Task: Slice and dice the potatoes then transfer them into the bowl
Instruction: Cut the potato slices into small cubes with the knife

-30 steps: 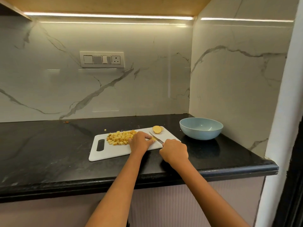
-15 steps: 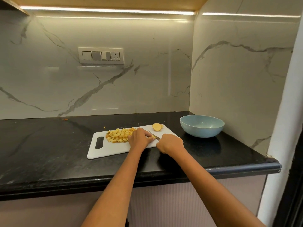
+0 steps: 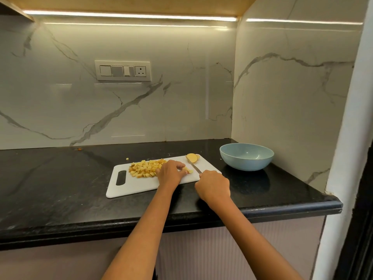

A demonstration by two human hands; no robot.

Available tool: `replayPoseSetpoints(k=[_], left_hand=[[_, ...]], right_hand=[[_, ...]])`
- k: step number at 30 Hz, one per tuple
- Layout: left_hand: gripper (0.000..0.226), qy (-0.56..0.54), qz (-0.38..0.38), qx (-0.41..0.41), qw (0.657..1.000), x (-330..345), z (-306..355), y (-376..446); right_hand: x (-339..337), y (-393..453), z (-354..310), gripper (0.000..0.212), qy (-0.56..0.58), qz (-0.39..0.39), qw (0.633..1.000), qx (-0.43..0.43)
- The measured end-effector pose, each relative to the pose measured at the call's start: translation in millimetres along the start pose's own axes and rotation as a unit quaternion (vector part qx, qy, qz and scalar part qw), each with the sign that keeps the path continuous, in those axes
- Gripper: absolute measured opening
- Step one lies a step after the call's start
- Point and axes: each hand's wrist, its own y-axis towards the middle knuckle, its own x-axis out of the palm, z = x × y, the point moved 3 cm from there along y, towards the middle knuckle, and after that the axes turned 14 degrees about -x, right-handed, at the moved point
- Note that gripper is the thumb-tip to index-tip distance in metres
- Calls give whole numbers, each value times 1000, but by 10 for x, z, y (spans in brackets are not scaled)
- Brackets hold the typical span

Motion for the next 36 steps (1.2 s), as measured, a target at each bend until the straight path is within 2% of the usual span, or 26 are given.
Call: replayPoseSetpoints(k=[8, 26, 31, 36], left_hand=[[15, 2, 16, -3, 1000, -29, 25, -13], [12, 7, 12, -36, 999, -65, 54, -33], [10, 18, -17, -39, 999, -77, 55, -9], [11, 25, -1, -38, 999, -78, 51, -14]], right_hand=[[9, 34, -84, 26, 10, -16, 1000, -14], [5, 55, -125, 25, 1, -43, 999, -19], [-20, 188, -151, 29, 31, -101, 994, -16], [-19, 232, -170, 31, 37, -121, 992, -21]])
